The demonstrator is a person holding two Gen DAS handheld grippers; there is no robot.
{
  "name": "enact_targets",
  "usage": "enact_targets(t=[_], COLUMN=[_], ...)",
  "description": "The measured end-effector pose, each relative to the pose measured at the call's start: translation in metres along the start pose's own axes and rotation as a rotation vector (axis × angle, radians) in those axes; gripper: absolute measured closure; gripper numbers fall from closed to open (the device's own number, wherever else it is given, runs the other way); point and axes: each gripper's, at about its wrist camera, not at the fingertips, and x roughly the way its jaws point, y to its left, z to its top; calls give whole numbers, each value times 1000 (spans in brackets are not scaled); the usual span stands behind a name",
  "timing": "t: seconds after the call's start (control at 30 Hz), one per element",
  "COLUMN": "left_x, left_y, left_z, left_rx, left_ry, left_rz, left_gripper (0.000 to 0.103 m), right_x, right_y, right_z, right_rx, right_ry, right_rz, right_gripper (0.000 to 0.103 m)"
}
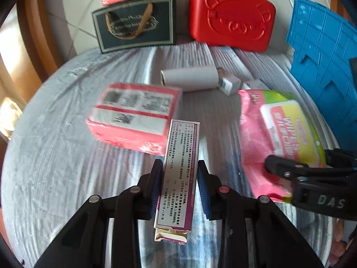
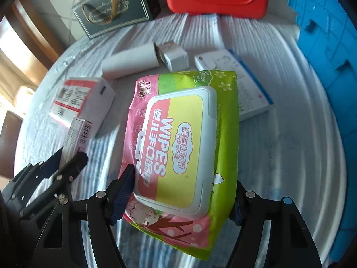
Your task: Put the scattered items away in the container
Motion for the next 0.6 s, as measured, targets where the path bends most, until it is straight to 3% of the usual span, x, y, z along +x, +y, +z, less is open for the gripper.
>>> enact_targets(t=[0.4, 0.6], left_x=[-82, -132], left_y=[24, 39], left_z=[1, 6], left_rx=[-63, -50], left_ry=[-102, -178], left_rz=[128, 137], left_gripper=[73, 73], right_x=[-79, -127], right_y=[45, 74], right_z=[-2, -11], right_rx=[-151, -184], right_ry=[-108, -184], right_rz=[96, 86], right_gripper=[32, 32])
